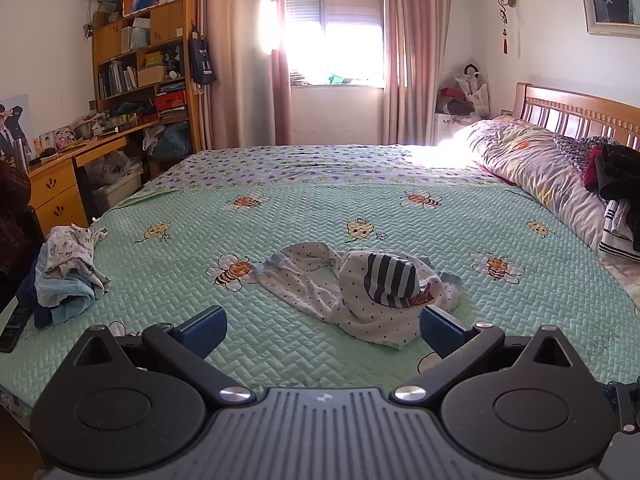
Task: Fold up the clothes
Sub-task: 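Move both tools toward the white dotted romper on the bed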
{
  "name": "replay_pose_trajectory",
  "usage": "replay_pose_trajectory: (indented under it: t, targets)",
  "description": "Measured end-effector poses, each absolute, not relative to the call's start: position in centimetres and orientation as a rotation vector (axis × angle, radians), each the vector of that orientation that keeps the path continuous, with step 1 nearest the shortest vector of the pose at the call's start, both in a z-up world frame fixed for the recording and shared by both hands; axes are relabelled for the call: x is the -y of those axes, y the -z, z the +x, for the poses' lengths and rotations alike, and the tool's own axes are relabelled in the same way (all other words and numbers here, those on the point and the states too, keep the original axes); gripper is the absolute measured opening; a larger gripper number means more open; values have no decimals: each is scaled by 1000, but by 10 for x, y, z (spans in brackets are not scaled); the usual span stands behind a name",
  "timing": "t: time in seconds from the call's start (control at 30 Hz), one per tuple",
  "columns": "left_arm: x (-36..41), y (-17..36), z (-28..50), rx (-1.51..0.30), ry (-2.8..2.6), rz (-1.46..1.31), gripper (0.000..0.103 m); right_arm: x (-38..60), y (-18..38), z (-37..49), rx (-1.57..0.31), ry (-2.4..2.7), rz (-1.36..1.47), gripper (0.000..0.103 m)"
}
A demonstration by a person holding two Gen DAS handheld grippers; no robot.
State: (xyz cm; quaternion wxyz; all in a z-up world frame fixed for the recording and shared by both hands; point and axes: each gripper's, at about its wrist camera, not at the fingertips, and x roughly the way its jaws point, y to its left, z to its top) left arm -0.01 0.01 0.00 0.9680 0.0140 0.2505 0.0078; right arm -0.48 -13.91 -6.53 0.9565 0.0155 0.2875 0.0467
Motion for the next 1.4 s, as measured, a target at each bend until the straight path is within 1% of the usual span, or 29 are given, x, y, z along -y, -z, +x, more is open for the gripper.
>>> replay_pose_trajectory:
  t: [0.5,0.9,1.13,1.4]
  targets:
    - [-2,-1,-1,-496,-27,43,102,134,76,-8,-608,-106,19,103]
    - [-9,10,14,-537,-51,26,102,140,91,-4,-633,-102,35,103]
    - [-24,24,44,-578,-89,19,102,146,103,13,-650,-87,51,103]
    - [-58,49,101,-634,-131,8,102,161,116,60,-641,-58,140,103]
